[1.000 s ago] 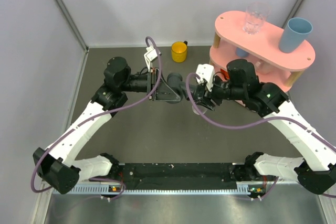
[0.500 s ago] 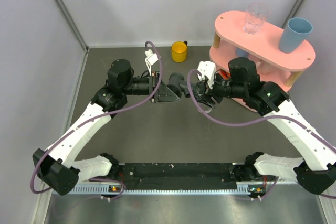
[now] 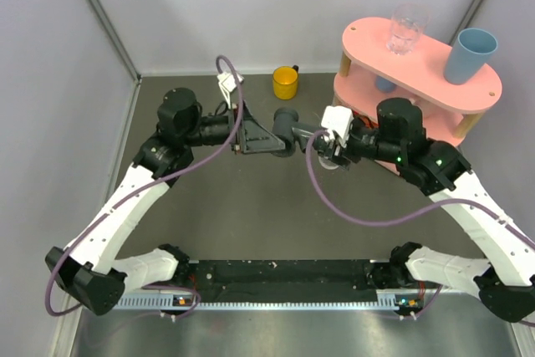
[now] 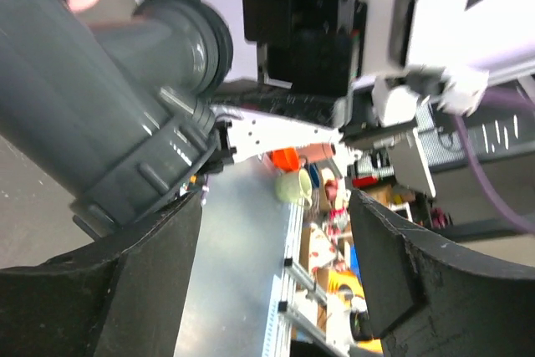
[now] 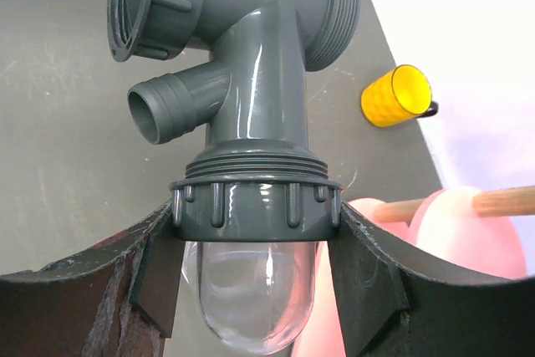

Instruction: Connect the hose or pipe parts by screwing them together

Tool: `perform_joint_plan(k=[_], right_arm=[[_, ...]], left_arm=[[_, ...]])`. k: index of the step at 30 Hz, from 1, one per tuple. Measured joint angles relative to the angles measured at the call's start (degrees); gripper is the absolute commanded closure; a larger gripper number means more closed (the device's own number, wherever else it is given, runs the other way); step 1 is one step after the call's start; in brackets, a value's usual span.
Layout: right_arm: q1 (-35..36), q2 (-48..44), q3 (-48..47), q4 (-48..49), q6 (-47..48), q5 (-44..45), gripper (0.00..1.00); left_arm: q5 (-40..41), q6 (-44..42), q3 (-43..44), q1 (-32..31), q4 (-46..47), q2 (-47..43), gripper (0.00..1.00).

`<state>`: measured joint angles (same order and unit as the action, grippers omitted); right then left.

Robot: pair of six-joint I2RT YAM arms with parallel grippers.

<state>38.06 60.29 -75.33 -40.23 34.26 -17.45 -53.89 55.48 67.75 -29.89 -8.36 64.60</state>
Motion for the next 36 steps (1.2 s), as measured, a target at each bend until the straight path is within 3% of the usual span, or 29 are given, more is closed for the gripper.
perform_joint_plan(k=[6,11,28,36], right_arm=[[0.0,-3.3,2.5,1.3,6.1,-0.2,1.0],[0.0,-4.4,2.5,1.8,8.1,-0.5,1.0],[2.0,-4.8,2.5,5.1,8.1,-0.8,1.0],[2.5,-4.4,2.5,5.3,7.2,-1.3,1.0]], left_arm=[[4.0,1.4,8.5,4.8,-8.5,-0.4,0.21],[4.8,2.2,9.6,7.7,-12.0,0.2,0.19],[2.2,6.6,6.8,6.6,-8.7,7.1,0.19],[1.0,12.2,2.8,5.4,-0.2,7.6,0.28]])
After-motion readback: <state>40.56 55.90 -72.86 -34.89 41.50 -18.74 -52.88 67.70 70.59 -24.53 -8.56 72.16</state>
